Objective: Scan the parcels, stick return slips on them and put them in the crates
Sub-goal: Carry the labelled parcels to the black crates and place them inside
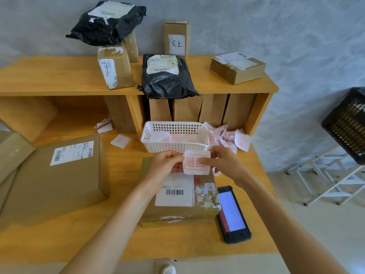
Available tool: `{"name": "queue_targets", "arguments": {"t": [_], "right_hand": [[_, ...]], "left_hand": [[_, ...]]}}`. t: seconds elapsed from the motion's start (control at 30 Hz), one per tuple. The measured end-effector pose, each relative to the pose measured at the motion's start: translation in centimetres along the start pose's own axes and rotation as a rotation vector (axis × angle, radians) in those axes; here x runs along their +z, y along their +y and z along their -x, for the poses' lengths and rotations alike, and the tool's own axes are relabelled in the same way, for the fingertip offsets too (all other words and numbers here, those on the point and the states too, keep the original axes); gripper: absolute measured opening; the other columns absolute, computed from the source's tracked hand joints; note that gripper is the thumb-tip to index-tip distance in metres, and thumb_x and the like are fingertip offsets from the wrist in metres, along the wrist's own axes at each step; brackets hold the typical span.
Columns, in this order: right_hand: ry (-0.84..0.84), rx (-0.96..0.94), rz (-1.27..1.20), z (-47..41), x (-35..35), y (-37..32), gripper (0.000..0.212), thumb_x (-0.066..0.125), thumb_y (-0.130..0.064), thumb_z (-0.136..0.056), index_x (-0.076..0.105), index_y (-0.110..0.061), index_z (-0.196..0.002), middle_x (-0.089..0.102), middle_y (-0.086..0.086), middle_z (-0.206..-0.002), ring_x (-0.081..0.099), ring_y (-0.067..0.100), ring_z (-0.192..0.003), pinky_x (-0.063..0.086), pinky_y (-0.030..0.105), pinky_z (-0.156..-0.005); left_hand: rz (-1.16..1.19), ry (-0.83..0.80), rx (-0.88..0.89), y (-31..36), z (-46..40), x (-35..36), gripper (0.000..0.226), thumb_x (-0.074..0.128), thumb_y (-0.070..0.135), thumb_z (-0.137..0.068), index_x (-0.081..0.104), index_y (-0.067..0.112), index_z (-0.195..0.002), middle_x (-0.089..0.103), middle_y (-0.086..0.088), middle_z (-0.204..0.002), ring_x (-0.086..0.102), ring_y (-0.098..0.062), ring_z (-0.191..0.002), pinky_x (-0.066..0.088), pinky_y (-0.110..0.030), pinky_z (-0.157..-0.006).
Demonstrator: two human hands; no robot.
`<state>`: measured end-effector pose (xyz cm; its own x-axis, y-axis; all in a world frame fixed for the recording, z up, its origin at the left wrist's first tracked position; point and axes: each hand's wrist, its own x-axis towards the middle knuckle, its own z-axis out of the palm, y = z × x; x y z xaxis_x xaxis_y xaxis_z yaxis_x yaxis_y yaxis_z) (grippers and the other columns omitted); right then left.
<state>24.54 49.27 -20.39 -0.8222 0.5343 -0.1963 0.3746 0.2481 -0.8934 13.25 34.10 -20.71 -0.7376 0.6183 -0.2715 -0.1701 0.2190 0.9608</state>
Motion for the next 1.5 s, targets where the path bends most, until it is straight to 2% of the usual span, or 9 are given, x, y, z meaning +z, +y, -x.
{"name": "queue_targets", "arguments": {"t": [0.13,0.3,0.5,0.73,0.93,1.07,1.17,1.37,1.5], "right_hand": [[-0.096,0.080,0.090,2.7,-0.8,1.2,0.018,0.068,-0.020,-0.090,0.065,-0.011,-0.074,0.064,-0.009,-0.064,0.055,0.000,-0.049,0.041,0.011,-0.047],[-0.126,0.174,0.102,4.5,-0.9,2.5,0.019,0.069,-0.023,-0.089,0.066,-0.008,-0.077,0.064,0.000,-0.066,0.052,0.007,-0.053,0.040,0.015,-0.048],[-0.116,0.244,0.176,5.7,-0.2,4.0,0.033,0.070,-0.025,-0.088,0.067,0.007,-0.095,0.062,-0.002,-0.065,0.050,0.007,-0.053,0.038,0.013,-0.046],[-0.093,0.223,0.257,5.8,0.3,4.5,0.035,0.070,-0.029,-0.087,0.066,0.005,-0.094,0.061,-0.005,-0.068,0.052,0.007,-0.057,0.040,0.014,-0.050],[-0.099,0.209,0.319,5.7,0.6,4.7,0.035,0.071,-0.032,-0.086,0.066,0.002,-0.093,0.067,0.001,-0.081,0.055,0.010,-0.063,0.045,0.019,-0.058],[-0.090,0.182,0.411,5.9,0.9,4.8,0.031,0.069,-0.036,-0.087,0.055,-0.010,-0.081,0.061,-0.004,-0.078,0.050,0.009,-0.061,0.040,0.020,-0.055],[-0.046,0.156,0.467,6.2,0.7,5.1,0.036,0.069,-0.042,-0.086,0.046,-0.015,-0.084,0.060,-0.001,-0.084,0.048,0.009,-0.062,0.036,0.019,-0.052],[-0.151,0.164,0.196,6.9,0.7,6.3,0.038,0.072,-0.031,-0.086,0.040,-0.011,-0.085,0.065,-0.004,-0.081,0.057,0.009,-0.059,0.043,0.014,-0.046],[-0.180,0.158,0.110,7.1,0.4,6.7,0.040,0.074,-0.027,-0.085,0.038,-0.010,-0.083,0.068,-0.004,-0.081,0.057,0.008,-0.057,0.044,0.016,-0.047]], "left_hand": [[0.060,-0.038,-0.041,-0.7,2.1,0.5,0.004,0.068,0.003,-0.086,0.067,0.005,-0.083,0.074,-0.001,-0.074,0.070,-0.016,-0.073,0.058,-0.026,-0.072],[-0.168,-0.092,-0.051,-1.6,4.2,1.3,0.025,0.078,-0.007,-0.072,0.063,0.005,-0.088,0.071,-0.006,-0.084,0.067,-0.015,-0.077,0.055,-0.019,-0.065],[-0.231,-0.061,-0.121,-2.7,4.9,2.3,0.029,0.079,-0.011,-0.070,0.060,0.002,-0.087,0.066,-0.010,-0.082,0.068,-0.018,-0.075,0.059,-0.030,-0.058],[-0.407,0.005,-0.041,-3.8,5.1,2.6,0.031,0.084,-0.004,-0.066,0.060,0.009,-0.080,0.066,-0.007,-0.079,0.066,-0.023,-0.076,0.060,-0.039,-0.074],[-0.451,0.017,-0.026,-4.3,5.1,2.8,0.031,0.085,-0.001,-0.066,0.060,0.011,-0.080,0.066,-0.003,-0.076,0.065,-0.017,-0.071,0.059,-0.034,-0.071],[-0.578,0.056,0.054,-4.6,5.5,3.4,0.030,0.084,0.006,-0.070,0.059,0.013,-0.086,0.062,0.006,-0.075,0.057,-0.005,-0.067,0.042,-0.014,-0.055],[-0.645,0.060,0.122,-5.0,5.8,3.9,0.035,0.082,0.010,-0.072,0.053,0.014,-0.091,0.058,0.008,-0.076,0.056,-0.009,-0.069,0.045,-0.020,-0.059],[-0.789,0.061,0.172,-5.4,6.1,4.4,0.057,0.086,0.029,-0.070,0.038,0.020,-0.099,0.059,0.002,-0.103,0.059,-0.015,-0.090,0.046,-0.022,-0.063],[-0.886,0.027,0.128,-4.6,6.1,3.6,0.061,0.085,0.032,-0.071,0.036,0.020,-0.106,0.047,0.003,-0.102,0.050,-0.016,-0.095,0.037,-0.023,-0.067]]}}
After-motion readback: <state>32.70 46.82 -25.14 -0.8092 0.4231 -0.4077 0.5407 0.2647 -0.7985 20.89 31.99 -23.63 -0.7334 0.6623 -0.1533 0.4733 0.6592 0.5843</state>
